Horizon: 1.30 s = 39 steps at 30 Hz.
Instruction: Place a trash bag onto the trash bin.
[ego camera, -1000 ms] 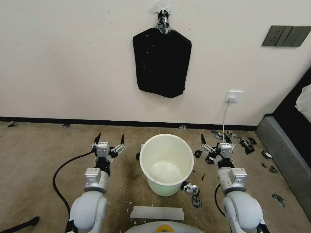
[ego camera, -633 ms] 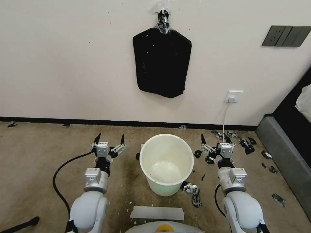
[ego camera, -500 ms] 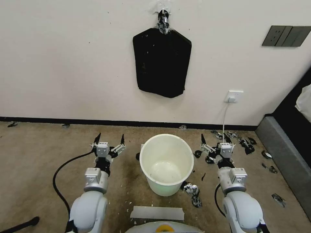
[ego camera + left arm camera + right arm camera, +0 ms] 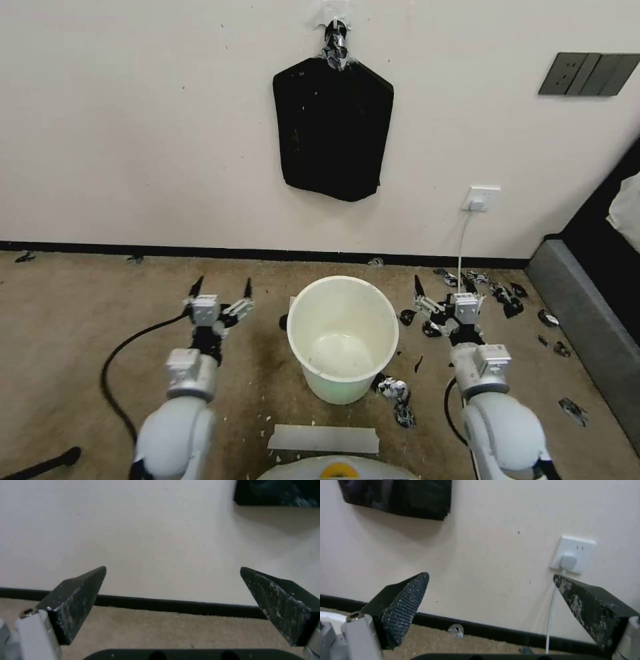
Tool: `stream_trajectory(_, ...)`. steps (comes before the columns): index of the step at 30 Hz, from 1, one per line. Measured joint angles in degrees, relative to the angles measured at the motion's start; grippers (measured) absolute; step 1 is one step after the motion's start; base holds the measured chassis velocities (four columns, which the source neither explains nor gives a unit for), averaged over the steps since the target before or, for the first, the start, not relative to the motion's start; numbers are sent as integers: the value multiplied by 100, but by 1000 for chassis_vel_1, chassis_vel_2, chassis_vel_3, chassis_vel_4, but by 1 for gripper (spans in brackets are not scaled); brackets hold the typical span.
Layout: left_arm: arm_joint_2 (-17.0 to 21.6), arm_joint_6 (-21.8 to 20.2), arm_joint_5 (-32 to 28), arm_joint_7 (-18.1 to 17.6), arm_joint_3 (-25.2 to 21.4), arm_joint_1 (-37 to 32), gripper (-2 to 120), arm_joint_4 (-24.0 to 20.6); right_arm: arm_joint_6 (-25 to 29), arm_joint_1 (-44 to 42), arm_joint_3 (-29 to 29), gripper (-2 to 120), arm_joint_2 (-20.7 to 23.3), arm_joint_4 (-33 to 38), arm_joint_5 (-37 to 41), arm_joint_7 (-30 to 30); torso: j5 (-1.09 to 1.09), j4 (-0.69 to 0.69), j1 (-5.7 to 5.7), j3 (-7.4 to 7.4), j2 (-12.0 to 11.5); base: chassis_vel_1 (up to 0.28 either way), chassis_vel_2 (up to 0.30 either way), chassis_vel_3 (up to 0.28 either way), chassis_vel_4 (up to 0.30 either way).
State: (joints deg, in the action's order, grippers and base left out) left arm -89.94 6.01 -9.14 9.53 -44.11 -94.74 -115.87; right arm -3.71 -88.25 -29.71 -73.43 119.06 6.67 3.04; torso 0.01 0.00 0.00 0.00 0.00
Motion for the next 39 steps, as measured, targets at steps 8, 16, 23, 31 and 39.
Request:
stream_trajectory(8, -58, 93, -469, 676, -138, -266, 100, 24, -128, 144, 279, 100, 402, 4, 632, 19, -2, -2, 0, 0, 0, 0, 0, 0, 0)
stream_trajectory(16, 380, 87, -506, 689, 435, -135, 100, 119, 301, 1420, 778, 100, 675, -32, 1931, 3, 0, -3, 0, 1, 0, 0, 0, 0, 0)
stream_trajectory(23, 374, 131, -369, 663, 495, -180, 100, 101, -73, 3588, 1833, 100, 999, -481, 2490, 247, 0, 2, 0, 0, 0, 0, 0, 0, 0)
stream_trajectory(31, 225, 173, -235, 644, 468, -265, 100, 122, -557, 6046, 3057, 100, 674, -1459, 2796, 1488, -2, 2, 0, 1, 0, 0, 0, 0, 0)
stream_trajectory(39, 174, 178, -264, 609, 316, -180, 100, 178, -650, 7332, 3768, 99, 202, -2735, 2775, 2247, -2, 0, 0, 1, 0, 0, 0, 0, 0)
